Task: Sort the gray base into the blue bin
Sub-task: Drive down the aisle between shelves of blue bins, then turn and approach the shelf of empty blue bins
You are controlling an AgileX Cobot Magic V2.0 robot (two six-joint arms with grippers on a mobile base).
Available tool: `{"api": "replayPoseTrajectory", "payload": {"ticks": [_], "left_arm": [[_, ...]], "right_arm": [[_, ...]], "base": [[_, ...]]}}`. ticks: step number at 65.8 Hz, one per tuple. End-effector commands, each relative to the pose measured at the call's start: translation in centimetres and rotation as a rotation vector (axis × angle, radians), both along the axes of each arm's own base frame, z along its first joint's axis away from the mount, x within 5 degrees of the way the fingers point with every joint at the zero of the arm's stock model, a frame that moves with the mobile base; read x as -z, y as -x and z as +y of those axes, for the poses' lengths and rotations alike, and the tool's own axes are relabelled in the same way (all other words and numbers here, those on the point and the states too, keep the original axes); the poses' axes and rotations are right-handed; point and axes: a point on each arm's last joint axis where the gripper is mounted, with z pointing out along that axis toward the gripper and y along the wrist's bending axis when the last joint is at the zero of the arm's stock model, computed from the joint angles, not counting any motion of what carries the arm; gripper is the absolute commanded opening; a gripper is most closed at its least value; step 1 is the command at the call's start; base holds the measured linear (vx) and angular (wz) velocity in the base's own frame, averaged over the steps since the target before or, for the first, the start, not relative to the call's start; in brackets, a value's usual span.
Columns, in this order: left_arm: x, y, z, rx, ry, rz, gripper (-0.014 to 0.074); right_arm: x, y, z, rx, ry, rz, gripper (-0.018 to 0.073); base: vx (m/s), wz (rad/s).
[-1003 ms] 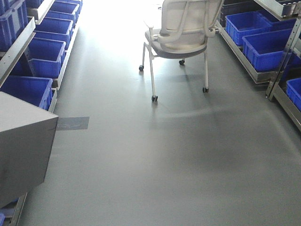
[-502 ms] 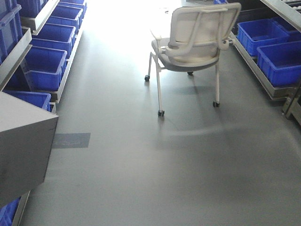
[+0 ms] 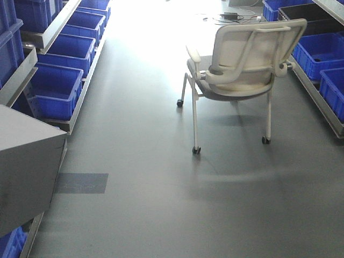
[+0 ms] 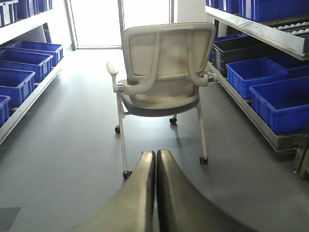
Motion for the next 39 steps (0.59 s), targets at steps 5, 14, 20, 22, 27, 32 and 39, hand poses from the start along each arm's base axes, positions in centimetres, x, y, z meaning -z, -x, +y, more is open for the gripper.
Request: {"api": "replayPoseTrajectory", "payload": {"ticks": [5,14,20,22,27,32,39], "left_arm": [[-1.82,0.14,0.17,-0.008,0.081,-0.102,-0.0006],[-1.82,0.14,0.17,-0.008,0.081,-0.102,-0.0006],[-1.82,0.14,0.17,-0.008,0.081,-0.102,-0.0006],[-1.82,0.14,0.17,-0.008,0.081,-0.102,-0.0006],[-1.82,0.14,0.17,-0.008,0.081,-0.102,-0.0006],[-1.82,0.14,0.17,-0.008,0.081,-0.102,-0.0006],[-1.82,0.14,0.17,-0.008,0.081,-0.102,-0.0006]], "right_arm": [[-0.62,-0.1,-0.03,0.002,0.02,-0.069,-0.0005],[-0.62,-0.1,-0.03,0.002,0.02,-0.069,-0.0005],[-0.62,-0.1,-0.03,0.002,0.02,-0.069,-0.0005],[-0.62,-0.1,-0.03,0.002,0.02,-0.069,-0.0005],[-0.62,-0.1,-0.03,0.002,0.02,-0.069,-0.0005],[-0.62,-0.1,-0.03,0.002,0.02,-0.069,-0.0005],[-0.62,-0.1,-0.03,0.002,0.02,-0.069,-0.0005]], "base": [[0.35,0.06],[0.33,0.1],[0.3,0.19],[0.28,0.26],[0.27,0.33],[0.24,0.44],[0.22,0.58]]}}
